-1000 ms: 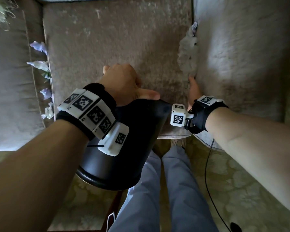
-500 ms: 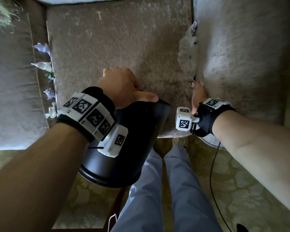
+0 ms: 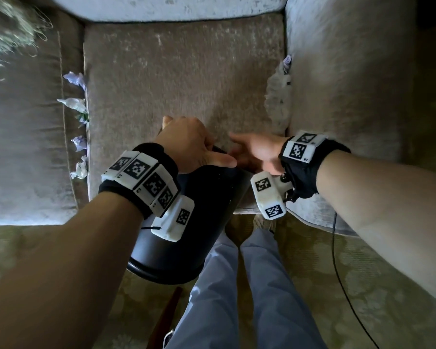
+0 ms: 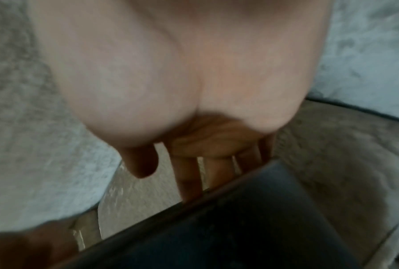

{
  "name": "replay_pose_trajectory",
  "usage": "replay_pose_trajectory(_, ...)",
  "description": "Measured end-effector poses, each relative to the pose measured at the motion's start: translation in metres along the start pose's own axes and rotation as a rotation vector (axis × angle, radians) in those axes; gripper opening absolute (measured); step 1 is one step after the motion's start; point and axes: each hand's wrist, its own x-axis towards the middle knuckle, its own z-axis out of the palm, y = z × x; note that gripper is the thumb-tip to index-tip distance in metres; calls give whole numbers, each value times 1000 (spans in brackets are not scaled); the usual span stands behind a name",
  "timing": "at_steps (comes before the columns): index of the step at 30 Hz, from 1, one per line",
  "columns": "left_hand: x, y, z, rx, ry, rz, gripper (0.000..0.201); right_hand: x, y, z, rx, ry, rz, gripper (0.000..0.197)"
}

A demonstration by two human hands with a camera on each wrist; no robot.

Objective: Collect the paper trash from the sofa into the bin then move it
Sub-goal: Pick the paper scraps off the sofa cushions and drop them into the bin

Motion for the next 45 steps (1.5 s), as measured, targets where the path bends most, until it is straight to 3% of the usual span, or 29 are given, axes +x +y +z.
replay_pose_trajectory(2,2,0,1,12,0,-1,72,7,2,2,-46,-72,6,51)
replay_pose_trajectory(4,4,0,1,9,-3,0,76,10,2,-1,-71,-7,-37,52)
replay_pose_trajectory(10,10,-3,0,-38,-39,-1,74,21,6,-37,-122,396,-176,46)
replay_pose_trajectory(14,14,-6,-5,-92,-69,-16,73,25,4,-52,-89,659,-231,73)
replay_pose_trajectory(16,19,-7,-6,-108,-78,-16,73,31,-2,-51,-179,675,-181,91)
replay_pose_trajectory(18,22,-6,-6,-88,-80,-9,72,41,-8,-54,-286,684,-114,92)
replay_pose_trajectory(22,20,-7,-4,-92,-76,3,69,52,-30,-67,-589,555,-129,58)
replay_pose_trajectory(23,19,-8,-5,-105,-70,-1,68,67,-31,-78,-642,561,-142,67)
replay_pose_trajectory(25,20,-13,-7,-143,-58,-16,67,119,-23,-115,-642,603,-94,105)
replay_pose_trajectory(26,20,-16,-8,-166,-54,-26,66,126,-20,-121,-597,608,-95,110)
replay_pose_trajectory(28,20,-19,-9,-188,-44,-26,66,101,-23,-109,-365,641,-145,86)
replay_pose_trajectory(29,20,-19,-9,-187,-49,-22,67,65,-31,-84,-301,682,-168,67)
replay_pose_trajectory(31,21,-18,-9,-166,-57,-25,68,50,-36,-73,-246,720,-206,44)
replay_pose_trajectory(35,21,-16,-9,-146,-63,-45,71,22,-50,-49,-154,640,-302,35)
replay_pose_trajectory(38,20,-16,-9,-142,-51,-20,69,7,-58,-28,-81,463,-331,19)
replay_pose_trajectory(42,18,-18,-8,-143,-28,24,68,-4,-45,2,-119,76,-141,22)
replay_pose_trajectory(45,11,-18,-8,-166,-20,13,67,-5,-28,13,-163,-111,-52,22)
